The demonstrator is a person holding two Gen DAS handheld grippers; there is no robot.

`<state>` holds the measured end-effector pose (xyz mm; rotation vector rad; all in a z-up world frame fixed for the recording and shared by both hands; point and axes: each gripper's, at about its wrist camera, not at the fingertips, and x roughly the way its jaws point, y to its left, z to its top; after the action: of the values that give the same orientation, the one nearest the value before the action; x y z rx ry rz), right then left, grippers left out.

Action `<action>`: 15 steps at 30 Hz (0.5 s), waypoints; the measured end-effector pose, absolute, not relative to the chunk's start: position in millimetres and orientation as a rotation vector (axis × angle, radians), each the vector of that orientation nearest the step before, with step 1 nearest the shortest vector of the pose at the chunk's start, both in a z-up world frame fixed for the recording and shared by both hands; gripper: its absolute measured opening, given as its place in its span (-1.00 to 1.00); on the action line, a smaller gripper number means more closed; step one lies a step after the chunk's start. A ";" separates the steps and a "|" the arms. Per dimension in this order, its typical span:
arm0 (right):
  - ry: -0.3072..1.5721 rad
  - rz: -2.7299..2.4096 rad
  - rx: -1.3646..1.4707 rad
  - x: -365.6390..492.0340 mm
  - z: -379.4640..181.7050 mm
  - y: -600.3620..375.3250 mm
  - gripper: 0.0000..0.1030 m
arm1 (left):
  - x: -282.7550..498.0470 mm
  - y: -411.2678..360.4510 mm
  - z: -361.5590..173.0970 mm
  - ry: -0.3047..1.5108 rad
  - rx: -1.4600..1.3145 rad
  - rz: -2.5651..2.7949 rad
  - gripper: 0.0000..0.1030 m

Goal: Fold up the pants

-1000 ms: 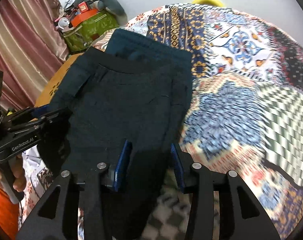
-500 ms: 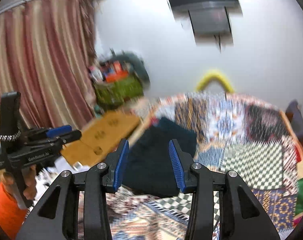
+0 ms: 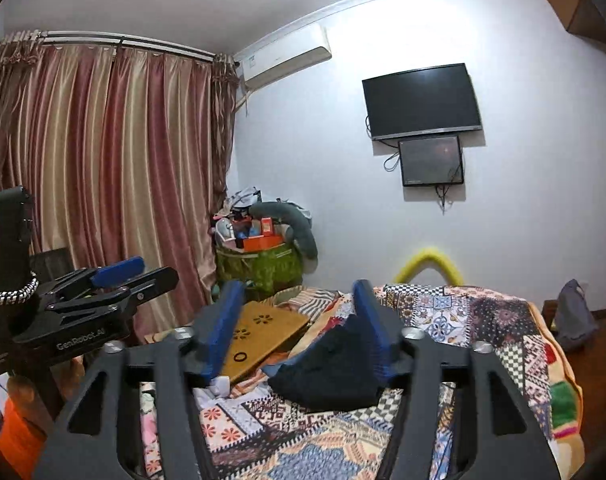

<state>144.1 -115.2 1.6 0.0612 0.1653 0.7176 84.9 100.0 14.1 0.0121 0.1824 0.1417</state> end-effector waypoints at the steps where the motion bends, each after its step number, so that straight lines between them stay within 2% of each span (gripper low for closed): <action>1: 0.160 0.700 0.055 143.1 0.5 -115.6 0.47 | 78.0 99.6 14.4 0.173 0.010 0.148 0.66; 2: 0.155 0.684 0.051 141.3 0.2 -116.2 0.61 | 73.9 99.6 14.4 0.168 0.010 0.153 0.72; 4: 0.150 0.659 0.056 139.6 0.2 -118.6 0.73 | 63.9 98.5 15.1 0.152 0.009 0.160 0.94; 7: 0.159 0.632 0.083 139.5 -0.1 -123.8 0.93 | 55.2 97.2 15.0 0.142 -0.003 0.150 0.99; 15: 0.159 0.595 0.071 127.9 -4.9 -128.8 0.97 | 52.2 95.6 14.1 0.141 -0.003 0.130 0.99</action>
<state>127.9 -128.8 -4.9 0.0712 0.1594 0.5951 52.2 95.6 14.1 -0.0032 0.1412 0.1304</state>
